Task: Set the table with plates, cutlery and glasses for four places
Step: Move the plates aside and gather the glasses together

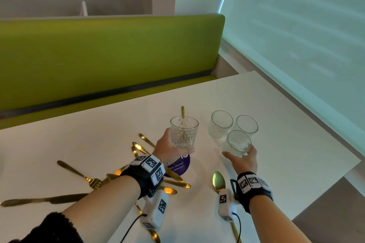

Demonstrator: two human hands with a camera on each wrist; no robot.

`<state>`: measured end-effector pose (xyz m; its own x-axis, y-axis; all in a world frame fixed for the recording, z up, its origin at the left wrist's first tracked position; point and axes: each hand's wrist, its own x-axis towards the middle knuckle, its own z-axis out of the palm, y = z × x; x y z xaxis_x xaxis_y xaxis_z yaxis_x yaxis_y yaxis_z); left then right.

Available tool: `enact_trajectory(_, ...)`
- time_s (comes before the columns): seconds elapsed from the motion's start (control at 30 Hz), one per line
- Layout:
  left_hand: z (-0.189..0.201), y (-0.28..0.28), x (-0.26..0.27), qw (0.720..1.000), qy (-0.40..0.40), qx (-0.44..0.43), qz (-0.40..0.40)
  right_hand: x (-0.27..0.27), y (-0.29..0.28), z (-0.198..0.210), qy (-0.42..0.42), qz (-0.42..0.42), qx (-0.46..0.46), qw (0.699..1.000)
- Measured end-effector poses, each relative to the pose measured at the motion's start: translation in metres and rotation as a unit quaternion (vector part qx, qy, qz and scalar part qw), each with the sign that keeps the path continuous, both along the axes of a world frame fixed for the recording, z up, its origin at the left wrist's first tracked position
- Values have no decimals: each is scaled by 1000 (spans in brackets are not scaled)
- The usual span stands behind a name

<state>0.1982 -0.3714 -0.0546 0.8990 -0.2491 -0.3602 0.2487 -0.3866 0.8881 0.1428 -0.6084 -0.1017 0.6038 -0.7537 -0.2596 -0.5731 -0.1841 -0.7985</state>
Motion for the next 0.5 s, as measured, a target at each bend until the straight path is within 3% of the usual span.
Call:
enact_trajectory(0.3, -7, 28, 2, 1000, -4, -5, 30, 7, -5, -11, 7, -1, -31, 999)
enact_trajectory(0.5, -6, 52, -8, 999, -10, -2, 48, -7, 7, 6, -1, -4, -51, 999)
